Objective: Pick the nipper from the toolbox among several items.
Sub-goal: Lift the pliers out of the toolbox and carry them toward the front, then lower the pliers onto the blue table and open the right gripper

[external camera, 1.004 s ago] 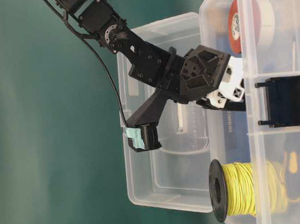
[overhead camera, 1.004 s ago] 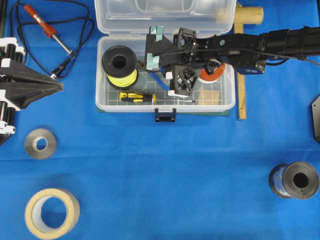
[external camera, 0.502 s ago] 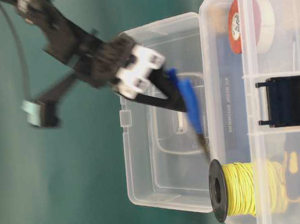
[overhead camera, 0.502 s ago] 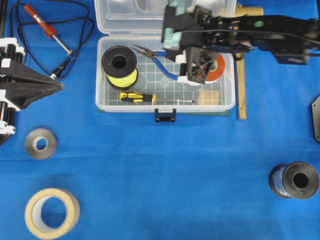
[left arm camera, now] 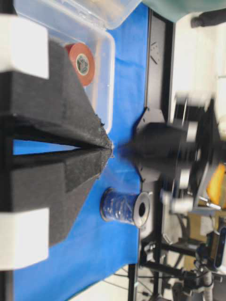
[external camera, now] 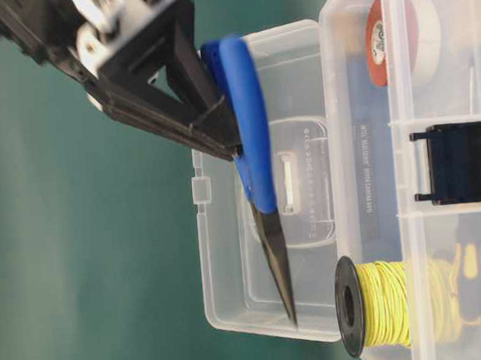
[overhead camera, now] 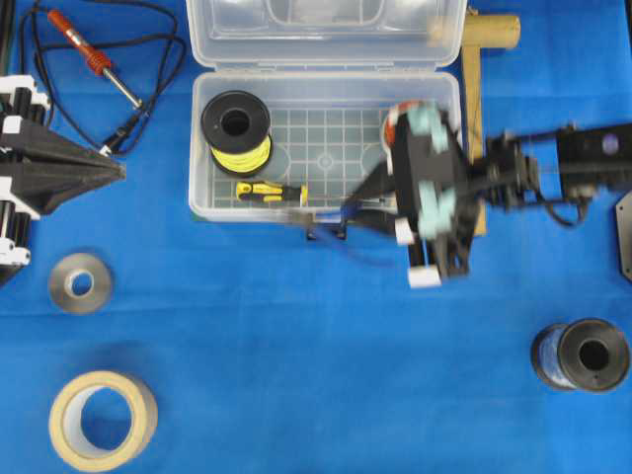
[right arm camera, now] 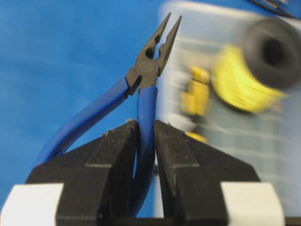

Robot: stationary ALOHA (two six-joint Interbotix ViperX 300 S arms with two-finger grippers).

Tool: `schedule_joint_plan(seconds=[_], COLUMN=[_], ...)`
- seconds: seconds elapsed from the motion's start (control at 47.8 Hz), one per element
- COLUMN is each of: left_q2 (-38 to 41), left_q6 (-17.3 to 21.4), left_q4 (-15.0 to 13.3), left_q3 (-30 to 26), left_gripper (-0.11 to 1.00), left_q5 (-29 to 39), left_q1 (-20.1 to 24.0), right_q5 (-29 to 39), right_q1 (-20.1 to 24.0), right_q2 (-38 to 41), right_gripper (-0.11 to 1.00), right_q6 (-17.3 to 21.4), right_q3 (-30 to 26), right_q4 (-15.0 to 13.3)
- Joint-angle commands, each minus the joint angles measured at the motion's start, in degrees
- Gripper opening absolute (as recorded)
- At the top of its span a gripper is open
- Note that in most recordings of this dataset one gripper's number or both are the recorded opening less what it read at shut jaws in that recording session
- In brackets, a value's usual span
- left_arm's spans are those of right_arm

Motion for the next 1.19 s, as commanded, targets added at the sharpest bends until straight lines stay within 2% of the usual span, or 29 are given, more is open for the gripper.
schedule_joint_plan(seconds=[0.0, 0.188, 0.398, 0.565, 0.816, 1.109, 1.172], left_q2=[0.35, 0.44, 0.35, 0.35, 0.44, 0.35, 0.35], left_q6=[0.00, -0.09, -0.09, -0.09, -0.09, -0.18, -0.18], left_q4=[-0.18, -0.09, -0.18, -0.18, -0.09, -0.18, -0.18], left_q3=[-0.79, -0.70, -0.70, -0.62, -0.62, -0.62, -0.62], left_gripper=[0.00, 0.00, 0.00, 0.00, 0.00, 0.00, 0.00], left_q5=[-0.26, -0.35, -0.35, -0.35, -0.26, -0.26, -0.26], left_q1=[-0.09, -0.09, -0.09, 0.00, -0.09, -0.09, -0.09], right_q5=[-2.20, -5.10, -9.14, -9.84, -8.17, -5.71, -5.36], right_q1=[2.81, 5.71, 6.24, 6.77, 7.21, 6.50, 6.33], right_q2=[1.14, 9.23, 18.19, 22.68, 25.49, 24.70, 23.47], right_gripper=[0.13, 0.13, 0.13, 0.13, 0.13, 0.14, 0.23], right_q6=[1.05, 5.27, 9.32, 12.13, 14.85, 14.94, 14.59], right_q3=[-0.70, -2.02, -2.64, -3.34, -3.69, -4.75, -5.10], right_q4=[0.09, 0.09, 0.26, 0.26, 0.35, 0.18, 0.00])
